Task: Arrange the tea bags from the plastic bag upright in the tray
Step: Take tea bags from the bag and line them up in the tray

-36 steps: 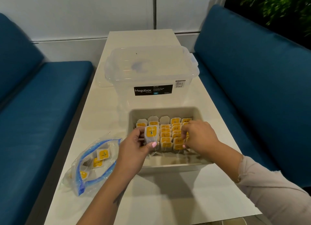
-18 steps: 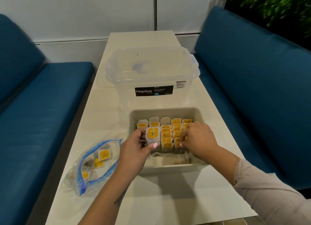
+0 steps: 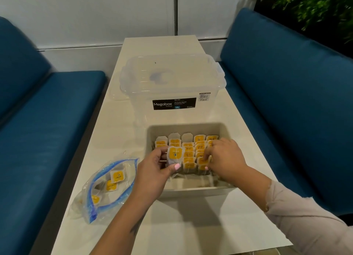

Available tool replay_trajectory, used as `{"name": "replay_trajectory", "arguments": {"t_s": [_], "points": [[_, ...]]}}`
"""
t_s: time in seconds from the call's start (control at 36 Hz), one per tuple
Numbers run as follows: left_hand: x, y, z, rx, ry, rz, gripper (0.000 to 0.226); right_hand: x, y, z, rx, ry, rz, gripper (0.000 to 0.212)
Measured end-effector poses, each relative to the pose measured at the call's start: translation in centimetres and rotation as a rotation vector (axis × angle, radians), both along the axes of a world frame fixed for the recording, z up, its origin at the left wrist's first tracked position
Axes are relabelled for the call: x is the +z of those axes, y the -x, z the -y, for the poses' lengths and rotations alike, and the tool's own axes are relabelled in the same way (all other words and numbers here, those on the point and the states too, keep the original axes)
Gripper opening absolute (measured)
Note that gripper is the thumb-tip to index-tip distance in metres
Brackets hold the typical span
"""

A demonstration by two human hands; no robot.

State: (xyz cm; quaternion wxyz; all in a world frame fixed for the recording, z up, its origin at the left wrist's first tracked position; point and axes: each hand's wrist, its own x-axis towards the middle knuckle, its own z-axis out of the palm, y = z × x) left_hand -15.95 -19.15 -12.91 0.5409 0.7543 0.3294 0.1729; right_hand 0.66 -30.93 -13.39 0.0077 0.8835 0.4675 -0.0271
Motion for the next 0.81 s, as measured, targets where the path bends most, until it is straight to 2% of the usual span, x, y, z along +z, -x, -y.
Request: {"name": "replay_trajectory", "arguments": {"t_s": [0.11, 0.22, 0.36, 0.42, 0.58, 0.72, 0.81], "points": [[0.0, -0.1, -0.1, -0.014, -0.056, -0.021, 0.041, 0.7, -0.4, 0.3, -0.008, -0.012, -0.036, 0.03], [0.0, -0.6, -0.1, -0.031, -0.066, -0.025, 0.045, 2.2, -1.0, 0.4, -0.048, -0.078, -0.109, 0.024], [0.4, -2.1, 0.3, -0.069, -0.008, 0.006, 0.045, 5.4, -1.1, 0.2, -0.091, -0.268, -0.538, 0.02], [0.4, -2.9, 0.5, -0.086, 0.004, 0.013, 0.046, 6.4, -0.9, 0.2, -0.076, -0.31, -0.635, 0.02], [0.2, -4.6, 1.7, -0.136, 0.037, 0.039, 0.048, 7.7, -1.0, 0.7, -0.074, -0.263, -0.56, 0.006], [-0.2, -5.0, 2.5, -0.145, 0.035, 0.04, 0.05, 7.9, -1.1, 1.5, -0.074, -0.219, -0.53, 0.007], [0.0, -4.9, 2.8, -0.171, 0.023, 0.015, 0.058, 8.0, -1.3, 1.9, -0.053, -0.172, -0.462, 0.007]]}}
